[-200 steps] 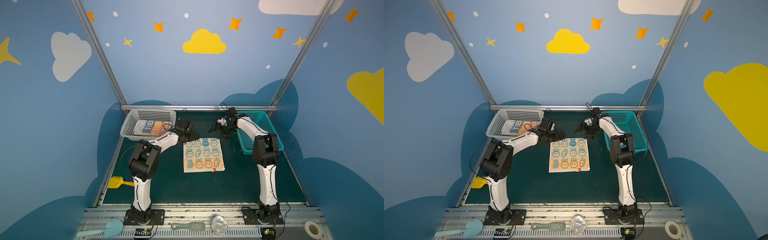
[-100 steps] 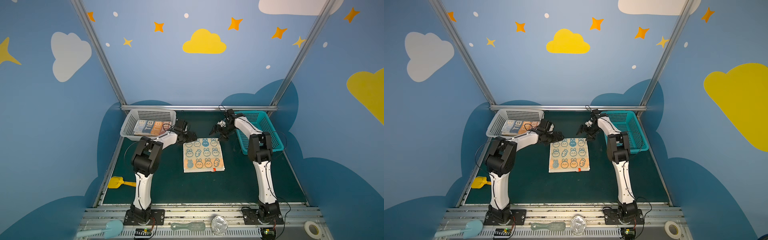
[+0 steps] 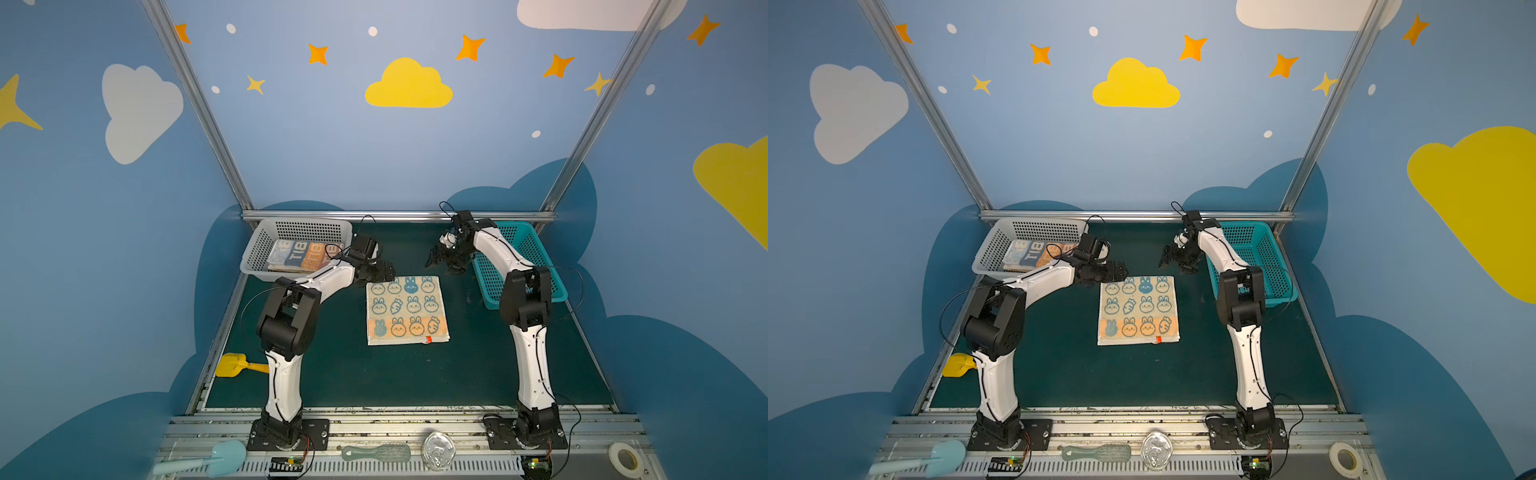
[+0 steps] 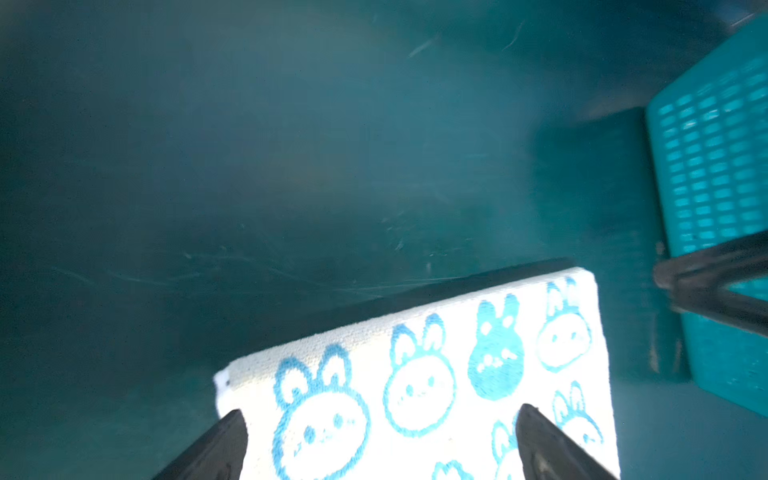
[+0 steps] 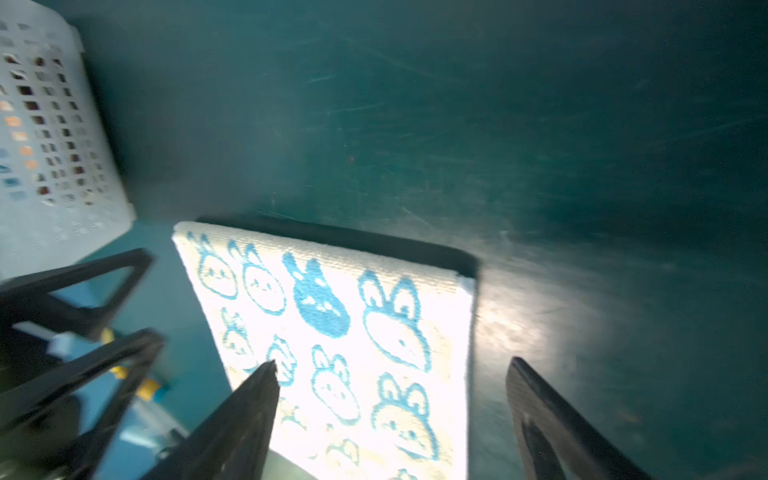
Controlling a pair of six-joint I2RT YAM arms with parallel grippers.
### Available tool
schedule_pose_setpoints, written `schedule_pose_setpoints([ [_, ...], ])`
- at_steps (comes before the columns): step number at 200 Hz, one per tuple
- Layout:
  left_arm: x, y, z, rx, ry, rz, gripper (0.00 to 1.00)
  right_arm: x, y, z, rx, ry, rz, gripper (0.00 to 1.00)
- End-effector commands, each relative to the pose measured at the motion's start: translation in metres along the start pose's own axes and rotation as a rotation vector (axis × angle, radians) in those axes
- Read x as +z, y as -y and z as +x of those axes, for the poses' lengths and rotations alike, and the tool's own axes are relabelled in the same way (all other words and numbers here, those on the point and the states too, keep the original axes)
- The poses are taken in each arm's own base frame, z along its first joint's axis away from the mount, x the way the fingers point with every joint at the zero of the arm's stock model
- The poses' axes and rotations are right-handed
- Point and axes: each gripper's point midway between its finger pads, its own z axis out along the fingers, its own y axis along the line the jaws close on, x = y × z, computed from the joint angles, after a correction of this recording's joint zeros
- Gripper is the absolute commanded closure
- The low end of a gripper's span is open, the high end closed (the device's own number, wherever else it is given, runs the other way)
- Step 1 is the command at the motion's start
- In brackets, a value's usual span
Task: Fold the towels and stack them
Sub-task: 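Raise both grippers and move them to the towel's far edge, then grasp the far corners of the folded rabbit-print towel with both grippers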
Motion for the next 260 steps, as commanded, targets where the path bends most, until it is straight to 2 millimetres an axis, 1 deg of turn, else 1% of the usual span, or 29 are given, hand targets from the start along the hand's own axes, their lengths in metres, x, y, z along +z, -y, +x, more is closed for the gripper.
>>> schedule_pose_setpoints([
  [1,-0.023,-0.001,-0.007,0.060,0.035,-0.031,0.00,0.004,0.019,0.011,-0.059,-0.034,0.118,0.18],
  [19,-0.027,-0.006,-0.004,0.058,0.033,-0.040,0.00,0.013,0.022,0.012,-0.093,-0.046,0.136,0.24],
  [29,-0.028,-0.005,-0.002,0.060,0.032,-0.034,0.00,0.017,0.023,0.012,-0.115,-0.048,0.141,0.27],
  [52,-0.029,-0.004,0.001,0.067,0.020,-0.030,0.00,0.027,0.023,0.010,-0.151,-0.053,0.149,0.29],
  [69,-0.029,-0.005,0.003,0.075,0.015,-0.034,0.00,0.033,0.024,0.009,-0.168,-0.068,0.157,0.36],
  [93,-0.028,-0.006,0.004,0.076,0.009,-0.037,0.00,0.043,0.025,0.011,-0.184,-0.089,0.161,0.40],
  [105,-0.027,-0.006,0.005,0.079,0.006,-0.036,0.00,0.047,0.027,0.010,-0.186,-0.091,0.170,0.41],
  [142,-0.023,-0.007,0.007,0.085,-0.011,-0.035,0.00,0.056,0.031,0.008,-0.187,-0.101,0.178,0.47],
  [173,-0.023,-0.009,0.009,0.088,-0.018,-0.042,0.00,0.063,0.030,0.014,-0.185,-0.129,0.181,0.54],
  [202,-0.019,-0.012,0.012,0.087,-0.036,-0.050,0.00,0.069,0.030,0.019,-0.188,-0.143,0.184,0.63],
  [221,-0.018,-0.015,0.014,0.085,-0.058,-0.062,0.00,0.072,0.030,0.022,-0.183,-0.153,0.186,0.72],
  [238,-0.016,-0.022,0.017,0.068,-0.085,-0.084,0.00,0.074,0.031,0.024,-0.180,-0.157,0.183,0.79],
  [260,-0.012,-0.028,0.020,0.061,-0.118,-0.092,0.00,0.073,0.032,0.023,-0.175,-0.154,0.188,0.93],
])
